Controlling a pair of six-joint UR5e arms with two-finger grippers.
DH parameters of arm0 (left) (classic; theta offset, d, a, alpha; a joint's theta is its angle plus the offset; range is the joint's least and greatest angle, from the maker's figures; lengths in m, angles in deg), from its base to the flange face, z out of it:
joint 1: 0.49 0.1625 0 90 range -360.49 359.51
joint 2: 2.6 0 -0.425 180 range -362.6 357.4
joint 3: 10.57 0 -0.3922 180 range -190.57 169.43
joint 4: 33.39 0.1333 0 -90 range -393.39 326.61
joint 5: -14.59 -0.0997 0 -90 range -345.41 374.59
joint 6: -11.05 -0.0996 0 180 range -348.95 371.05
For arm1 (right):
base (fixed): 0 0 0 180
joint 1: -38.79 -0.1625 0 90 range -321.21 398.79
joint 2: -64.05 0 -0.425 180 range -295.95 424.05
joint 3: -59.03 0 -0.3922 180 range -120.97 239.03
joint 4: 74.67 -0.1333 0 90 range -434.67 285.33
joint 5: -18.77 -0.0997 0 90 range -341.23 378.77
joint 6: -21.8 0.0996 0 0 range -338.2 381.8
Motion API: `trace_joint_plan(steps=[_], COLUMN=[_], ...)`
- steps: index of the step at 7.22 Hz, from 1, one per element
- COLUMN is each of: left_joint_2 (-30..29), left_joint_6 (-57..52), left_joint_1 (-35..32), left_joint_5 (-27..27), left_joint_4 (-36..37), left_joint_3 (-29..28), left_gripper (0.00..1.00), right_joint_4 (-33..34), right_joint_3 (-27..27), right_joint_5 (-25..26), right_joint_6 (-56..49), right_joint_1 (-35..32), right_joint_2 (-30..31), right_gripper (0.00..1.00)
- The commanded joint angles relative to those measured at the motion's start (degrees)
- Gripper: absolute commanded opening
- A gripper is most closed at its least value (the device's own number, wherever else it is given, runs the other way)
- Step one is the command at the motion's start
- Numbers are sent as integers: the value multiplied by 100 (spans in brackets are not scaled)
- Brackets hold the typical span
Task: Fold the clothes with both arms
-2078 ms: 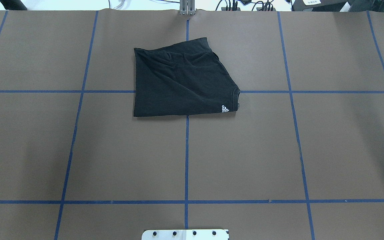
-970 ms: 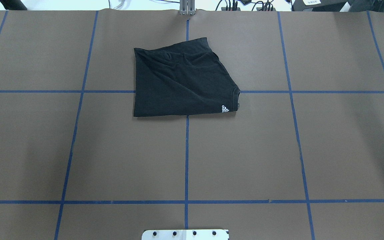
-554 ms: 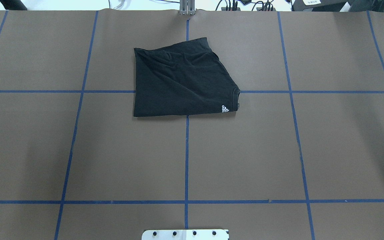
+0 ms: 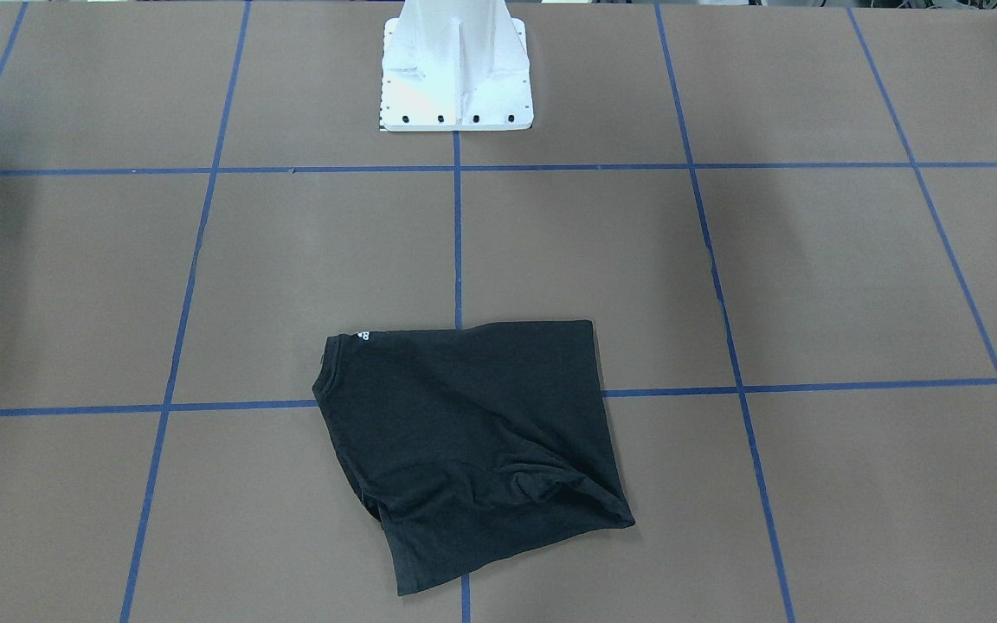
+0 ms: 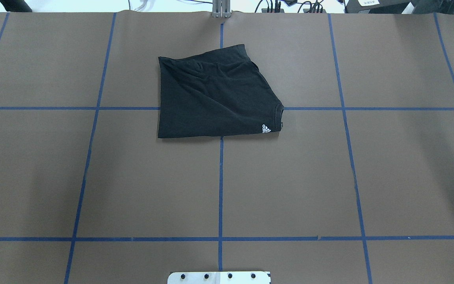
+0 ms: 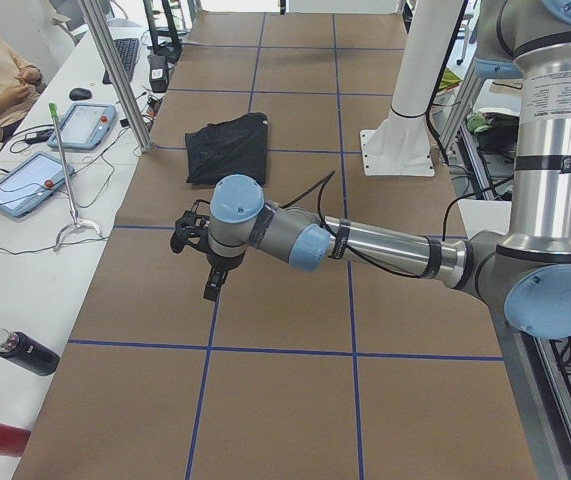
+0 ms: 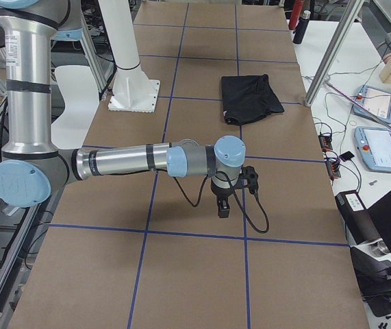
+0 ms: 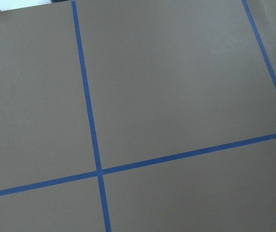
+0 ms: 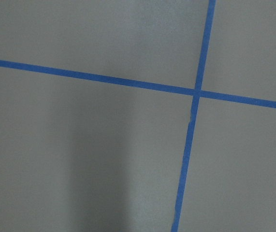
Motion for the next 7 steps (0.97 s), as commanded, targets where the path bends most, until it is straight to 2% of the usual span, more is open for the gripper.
trace_joint_plan(steps=[1,7], left_joint_2=[0,0], left_joint_6=[0,0], left_joint_1=[0,0], left_joint_5=[3,-14], left_joint_4=[-1,8], left_joint_3=[1,54], left_gripper=[100,100], right_joint_4=[0,0], right_joint_3=[16,25], right_joint_5=[-9,0], right_joint_6=[-17,-17], right_joint_1=[0,0], right_joint_2=[-8,-8], right_gripper=[100,100])
